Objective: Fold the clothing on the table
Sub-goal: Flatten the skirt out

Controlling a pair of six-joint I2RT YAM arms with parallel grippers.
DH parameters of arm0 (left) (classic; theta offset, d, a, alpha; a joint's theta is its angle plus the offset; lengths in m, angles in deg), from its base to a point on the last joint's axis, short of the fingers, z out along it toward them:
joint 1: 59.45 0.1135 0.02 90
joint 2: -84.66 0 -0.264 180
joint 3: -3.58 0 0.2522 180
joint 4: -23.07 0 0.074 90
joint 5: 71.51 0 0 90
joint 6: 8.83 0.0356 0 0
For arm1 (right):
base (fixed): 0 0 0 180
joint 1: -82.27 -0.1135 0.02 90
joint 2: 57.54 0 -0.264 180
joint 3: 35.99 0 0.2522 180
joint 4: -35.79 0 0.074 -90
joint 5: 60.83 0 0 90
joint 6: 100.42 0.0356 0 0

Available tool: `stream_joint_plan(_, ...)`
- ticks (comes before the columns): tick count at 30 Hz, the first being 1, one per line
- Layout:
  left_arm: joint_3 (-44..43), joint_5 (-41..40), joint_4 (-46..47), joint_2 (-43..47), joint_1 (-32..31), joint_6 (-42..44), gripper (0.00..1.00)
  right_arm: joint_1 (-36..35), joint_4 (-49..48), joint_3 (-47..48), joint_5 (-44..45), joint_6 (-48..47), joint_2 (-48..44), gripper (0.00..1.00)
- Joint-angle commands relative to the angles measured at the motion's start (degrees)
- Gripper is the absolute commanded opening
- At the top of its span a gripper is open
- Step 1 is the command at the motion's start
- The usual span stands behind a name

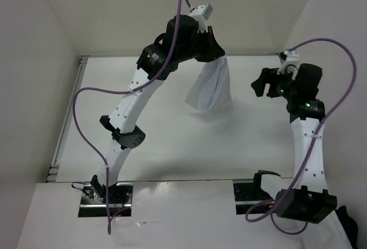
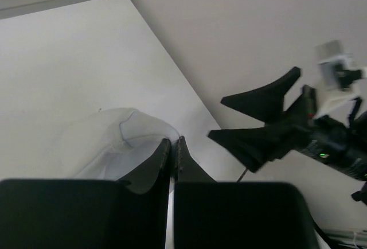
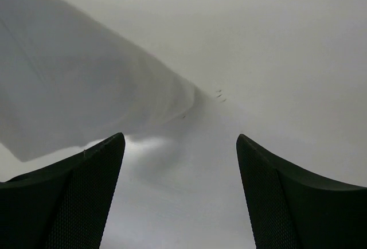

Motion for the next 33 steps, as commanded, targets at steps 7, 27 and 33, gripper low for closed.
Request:
stream_joint_plan(7,0.33,-5.11,1.12,3.4,1.9,3.49,0.0,-22.36,-6.88,-0.63,23.51,-0.3,5.02,0.81)
stream_joint_plan(27,0.33,-7.22,4.9,0.58,3.57,0.6,0.0,-24.66,-13.38,3.68,-5.24,7.77,10.9,0.81)
stream_joint_plan(33,0.33,-10.19,6.66,0.06,3.58,0.06,0.0,-27.56,-18.57,2.37,1.16,8.4,11.62,0.81)
